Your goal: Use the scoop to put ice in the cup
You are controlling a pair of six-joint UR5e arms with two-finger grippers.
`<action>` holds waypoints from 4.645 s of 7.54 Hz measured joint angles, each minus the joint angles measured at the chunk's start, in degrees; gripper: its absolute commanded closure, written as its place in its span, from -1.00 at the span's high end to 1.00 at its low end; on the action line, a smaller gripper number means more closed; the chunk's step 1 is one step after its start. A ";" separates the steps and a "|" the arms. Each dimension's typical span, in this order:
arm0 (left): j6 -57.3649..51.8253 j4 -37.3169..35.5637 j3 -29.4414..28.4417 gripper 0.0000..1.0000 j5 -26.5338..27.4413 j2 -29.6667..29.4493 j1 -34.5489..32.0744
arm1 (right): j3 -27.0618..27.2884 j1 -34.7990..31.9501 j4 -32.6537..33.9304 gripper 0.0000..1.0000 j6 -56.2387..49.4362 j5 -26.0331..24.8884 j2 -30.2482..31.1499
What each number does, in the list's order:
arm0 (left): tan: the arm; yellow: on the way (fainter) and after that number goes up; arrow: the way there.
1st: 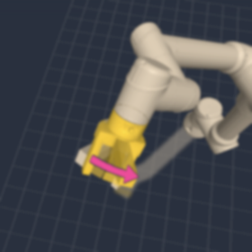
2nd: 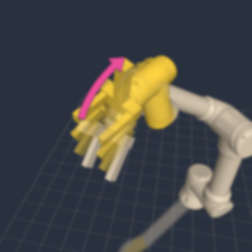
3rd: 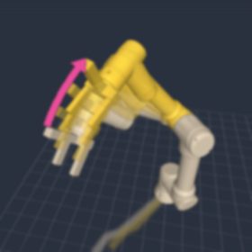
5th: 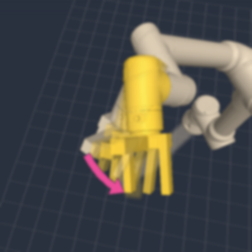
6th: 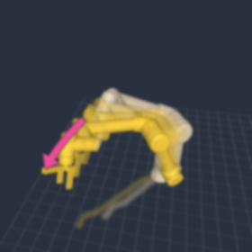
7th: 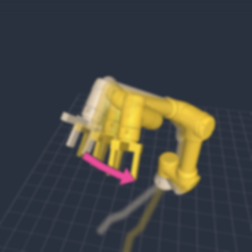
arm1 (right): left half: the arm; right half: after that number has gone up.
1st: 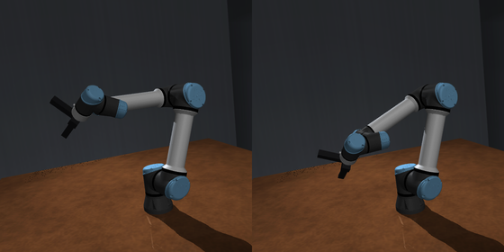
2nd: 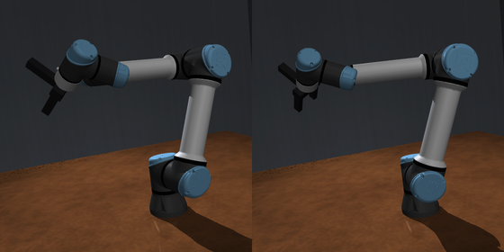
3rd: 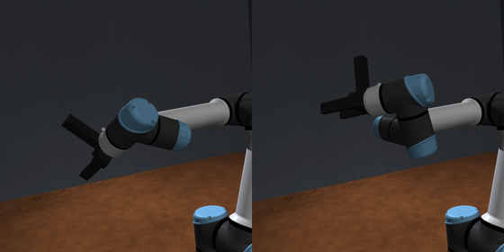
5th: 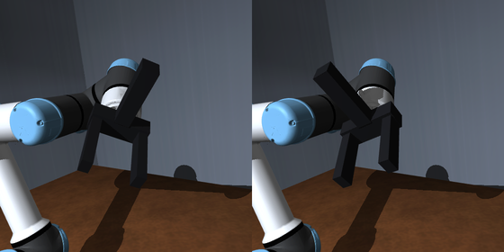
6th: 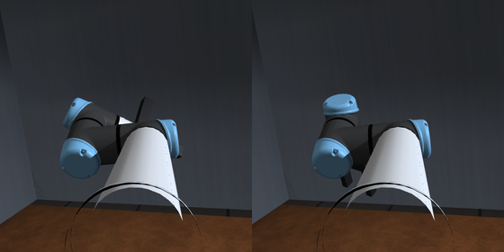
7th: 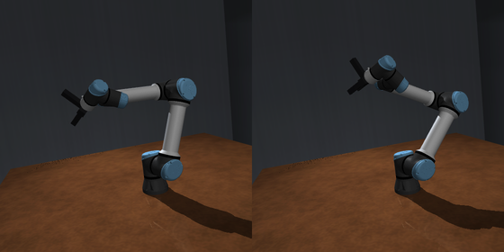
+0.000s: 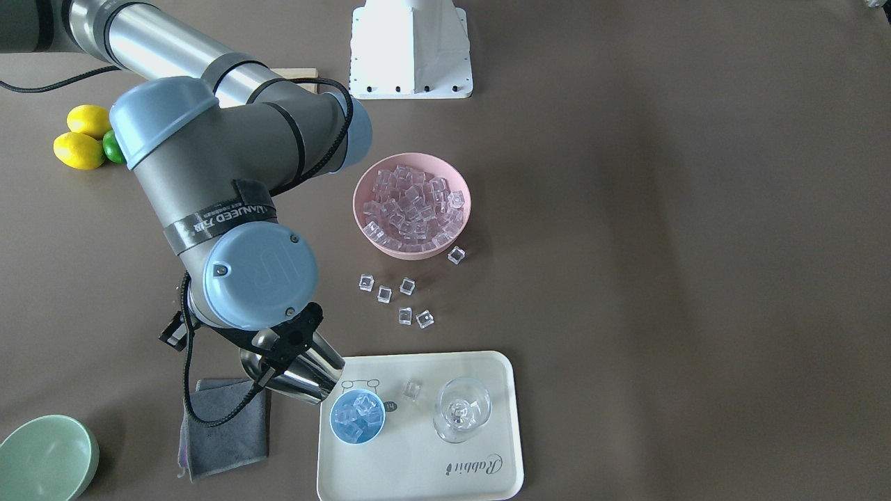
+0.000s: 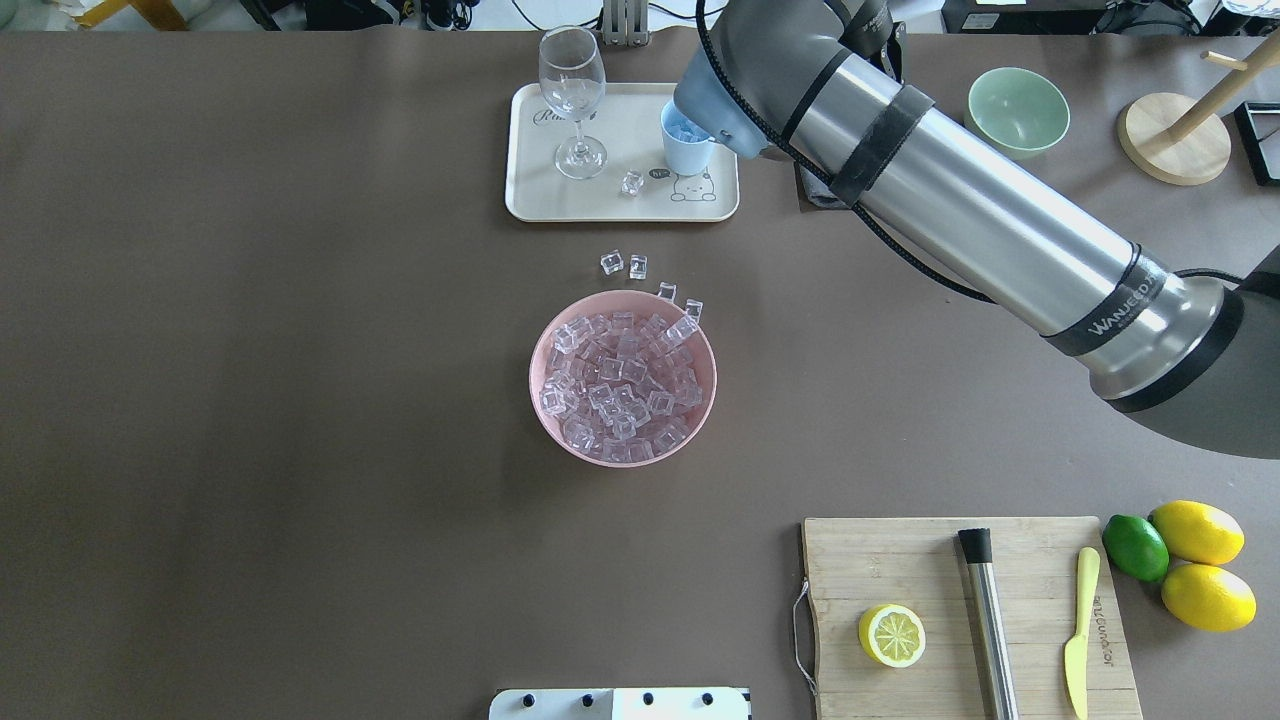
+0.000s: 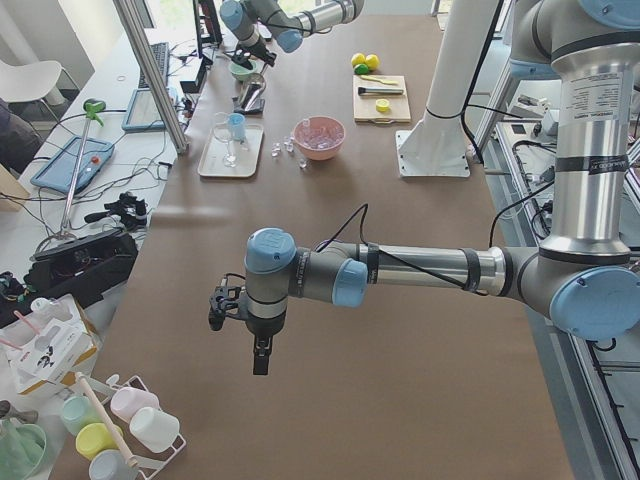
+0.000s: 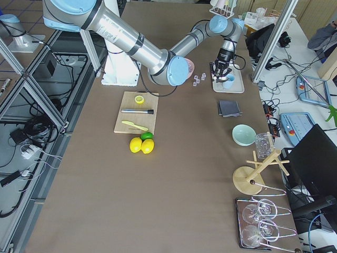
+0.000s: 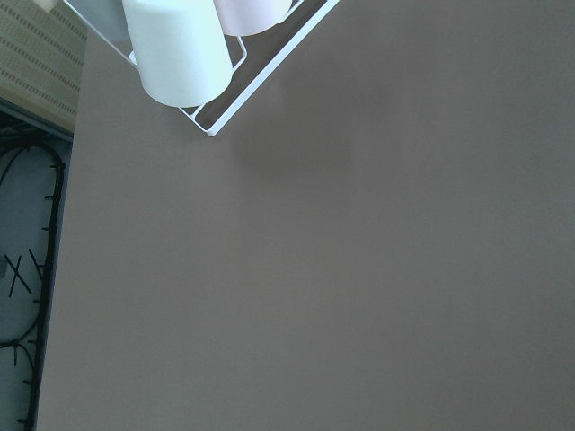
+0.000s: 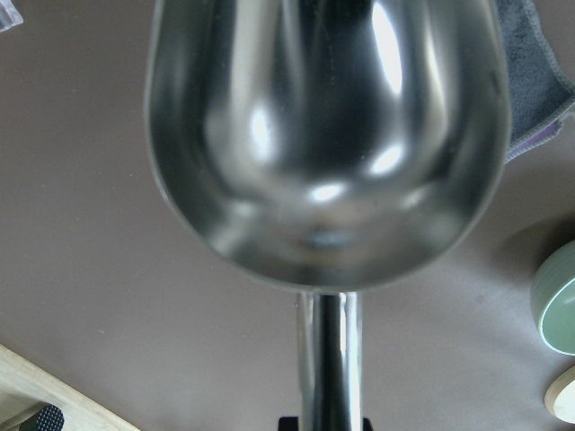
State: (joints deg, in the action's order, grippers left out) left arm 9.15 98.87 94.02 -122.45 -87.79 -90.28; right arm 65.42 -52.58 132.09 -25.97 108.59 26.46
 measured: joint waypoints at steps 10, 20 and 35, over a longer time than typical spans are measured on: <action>0.08 -0.08 0.72 0.98 -0.25 0.05 1.62 | 43.69 -18.15 -30.65 -1.00 34.84 19.64 68.12; 0.16 0.00 0.48 0.98 -0.27 -0.71 4.04 | 26.22 -19.21 -48.97 -1.00 40.44 25.83 70.86; 0.43 -0.09 0.72 0.98 -0.51 -0.72 5.56 | 25.48 -18.17 -49.70 1.00 39.64 26.75 69.83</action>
State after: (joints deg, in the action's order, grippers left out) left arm 9.58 98.79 94.74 -122.96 -88.51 -84.72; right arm 90.90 -70.75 82.39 13.67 135.33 96.29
